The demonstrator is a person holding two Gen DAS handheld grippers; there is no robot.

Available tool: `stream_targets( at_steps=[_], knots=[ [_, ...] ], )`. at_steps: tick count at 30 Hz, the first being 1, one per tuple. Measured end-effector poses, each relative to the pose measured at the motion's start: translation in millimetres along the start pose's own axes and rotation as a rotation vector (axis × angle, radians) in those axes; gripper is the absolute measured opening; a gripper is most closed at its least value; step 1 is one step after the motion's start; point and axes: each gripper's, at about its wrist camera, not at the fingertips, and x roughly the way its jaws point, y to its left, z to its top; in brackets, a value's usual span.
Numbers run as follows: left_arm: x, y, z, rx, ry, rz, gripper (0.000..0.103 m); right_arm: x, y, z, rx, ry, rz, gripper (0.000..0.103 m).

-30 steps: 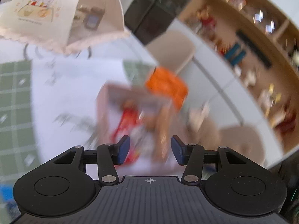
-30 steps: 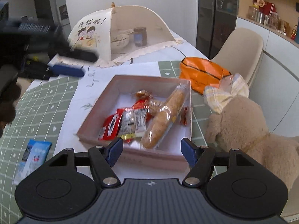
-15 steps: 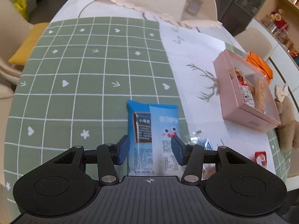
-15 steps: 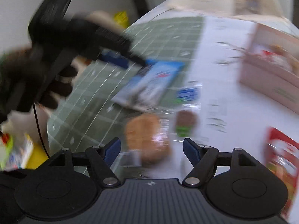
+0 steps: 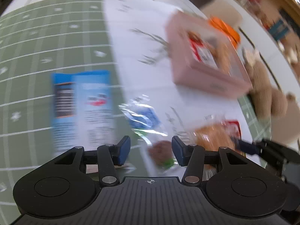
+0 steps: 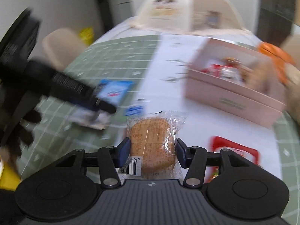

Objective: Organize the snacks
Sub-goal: 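Grasp the clear blue-label packet with the left tool while the right tool grasps the round bread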

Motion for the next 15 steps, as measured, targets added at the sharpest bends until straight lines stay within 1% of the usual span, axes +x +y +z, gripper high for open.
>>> stream_targets(
  at_steps=[2,5,6,7,9,11,13,15],
  knots=[
    [15,-16,-2,0.066,0.035,0.036,0.050,2,-7,-3,0.025,0.005,-0.025,0.051],
    [21,-32,-6,0.149,0.019,0.091,0.049,5,-11,-9,0.051,0.022,-0.028,0.052],
    [22,-33,-6,0.162,0.017,0.099,0.049,6,-11,-11,0.058,0.027,-0.027,0.055],
    [22,-33,-7,0.169,0.016,0.101,0.048,6,-11,-14,0.060,0.030,-0.026,0.057],
    [20,-28,-8,0.163,0.010,0.107,0.043,10,-9,-18,0.062,0.037,-0.026,0.063],
    [16,-21,-8,0.151,0.002,0.133,0.041,14,-8,-20,0.064,0.048,-0.025,0.068],
    [11,-13,-10,0.147,-0.009,0.171,0.041,17,-5,-24,0.072,0.059,-0.023,0.070],
    [7,-6,-11,0.138,-0.014,0.189,0.041,20,-4,-28,0.083,0.061,-0.024,0.072]
  ],
)
